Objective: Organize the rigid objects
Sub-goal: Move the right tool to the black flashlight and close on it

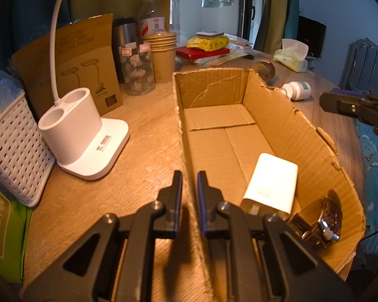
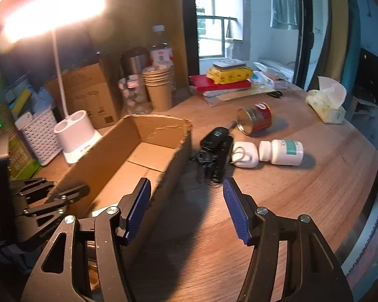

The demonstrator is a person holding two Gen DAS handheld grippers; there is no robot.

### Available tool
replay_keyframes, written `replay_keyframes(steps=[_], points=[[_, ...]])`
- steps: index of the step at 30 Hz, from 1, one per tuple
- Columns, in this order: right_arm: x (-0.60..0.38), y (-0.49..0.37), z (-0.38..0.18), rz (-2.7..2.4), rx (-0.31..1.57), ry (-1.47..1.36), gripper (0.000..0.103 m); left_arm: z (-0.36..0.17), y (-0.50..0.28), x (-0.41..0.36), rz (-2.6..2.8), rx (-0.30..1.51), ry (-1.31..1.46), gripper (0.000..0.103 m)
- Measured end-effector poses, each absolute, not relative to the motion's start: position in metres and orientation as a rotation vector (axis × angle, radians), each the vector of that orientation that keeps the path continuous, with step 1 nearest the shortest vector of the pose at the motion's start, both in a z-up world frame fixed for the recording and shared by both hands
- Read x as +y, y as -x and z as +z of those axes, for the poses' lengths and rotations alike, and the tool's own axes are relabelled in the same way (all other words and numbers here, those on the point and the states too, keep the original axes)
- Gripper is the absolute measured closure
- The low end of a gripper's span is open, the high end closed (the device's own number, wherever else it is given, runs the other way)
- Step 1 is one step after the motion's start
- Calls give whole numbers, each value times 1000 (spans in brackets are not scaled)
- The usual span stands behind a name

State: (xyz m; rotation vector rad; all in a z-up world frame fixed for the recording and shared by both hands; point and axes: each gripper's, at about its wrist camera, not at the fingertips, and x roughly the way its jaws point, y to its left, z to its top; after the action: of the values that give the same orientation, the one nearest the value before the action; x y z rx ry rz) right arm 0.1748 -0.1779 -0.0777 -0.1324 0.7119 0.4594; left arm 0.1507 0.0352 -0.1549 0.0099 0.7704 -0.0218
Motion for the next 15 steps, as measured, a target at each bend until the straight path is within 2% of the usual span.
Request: replay_keyframes(steps=[9,13,15], points=[[-192,-201,-94,404,728,139,41,-157,-151,36,-24,774,-4,90],[-189,-214,-104,399,741,154,55,-157,-152,38,-27,778,0,90],[-188,-221,-109,397,753,156,60,-157,-152,38,-28,779,2,90]])
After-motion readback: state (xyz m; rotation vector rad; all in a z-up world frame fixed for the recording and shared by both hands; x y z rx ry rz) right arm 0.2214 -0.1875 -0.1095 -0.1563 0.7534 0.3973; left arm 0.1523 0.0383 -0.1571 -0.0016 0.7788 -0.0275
